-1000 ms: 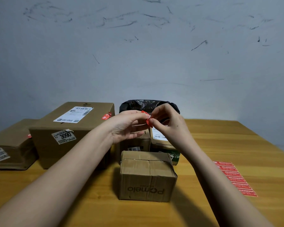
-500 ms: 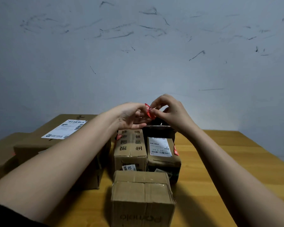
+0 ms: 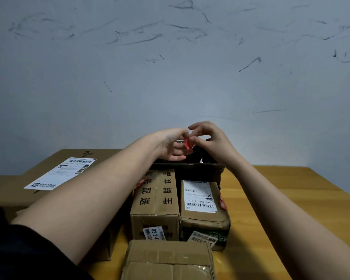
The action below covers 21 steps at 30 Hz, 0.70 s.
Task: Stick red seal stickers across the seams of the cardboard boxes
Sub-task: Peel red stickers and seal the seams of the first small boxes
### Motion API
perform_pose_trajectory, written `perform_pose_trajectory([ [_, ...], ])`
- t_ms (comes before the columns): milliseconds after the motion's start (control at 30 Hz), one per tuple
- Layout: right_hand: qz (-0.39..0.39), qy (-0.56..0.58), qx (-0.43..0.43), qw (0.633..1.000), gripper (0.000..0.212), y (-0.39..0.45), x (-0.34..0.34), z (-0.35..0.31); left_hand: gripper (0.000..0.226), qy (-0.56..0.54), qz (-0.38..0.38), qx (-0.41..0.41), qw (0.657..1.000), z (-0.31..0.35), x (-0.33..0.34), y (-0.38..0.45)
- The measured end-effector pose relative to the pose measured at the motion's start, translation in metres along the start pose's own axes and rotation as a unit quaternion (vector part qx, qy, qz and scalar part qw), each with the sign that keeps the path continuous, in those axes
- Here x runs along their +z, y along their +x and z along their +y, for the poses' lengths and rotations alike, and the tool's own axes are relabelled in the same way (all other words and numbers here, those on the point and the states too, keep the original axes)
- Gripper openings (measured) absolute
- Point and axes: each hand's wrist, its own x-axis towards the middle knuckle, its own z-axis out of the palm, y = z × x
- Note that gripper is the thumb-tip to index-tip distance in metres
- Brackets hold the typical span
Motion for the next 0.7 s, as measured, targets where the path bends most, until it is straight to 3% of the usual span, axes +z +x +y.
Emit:
perform_pose_trajectory([
  [200, 0.065, 0.019, 0.081, 0.994, 0.007, 0.018, 0.008, 0.025, 0.013, 0.018, 0.075, 0.093, 0.993, -0.006, 0.0, 0.028],
  [300, 0.076, 0.022, 0.112, 0.991, 0.007, 0.019, 0.016, 0.035, 0.004, 0.071, 0.07, 0.127, 0.987, -0.011, -0.003, 0.037],
  [433, 0.031, 0.08, 0.16, 0.983, 0.012, 0.022, 0.028, 0.037, 0.016, 0.132, 0.105, 0.16, 0.972, -0.021, -0.009, 0.048],
  [500, -0.001, 0.008, 0.167, 0.986, 0.016, 0.025, 0.035, 0.041, 0.019, 0.215, 0.151, 0.172, 0.95, -0.026, -0.01, 0.056],
  [600, -0.037, -0.123, 0.169, 0.977, 0.021, 0.027, 0.043, 0.047, 0.015, 0.392, 0.212, 0.183, 0.876, -0.029, -0.01, 0.061],
  [700, -0.071, -0.15, 0.183, 0.969, 0.019, 0.027, 0.046, 0.055, 0.019, 0.441, 0.215, 0.2, 0.848, -0.034, -0.012, 0.064],
])
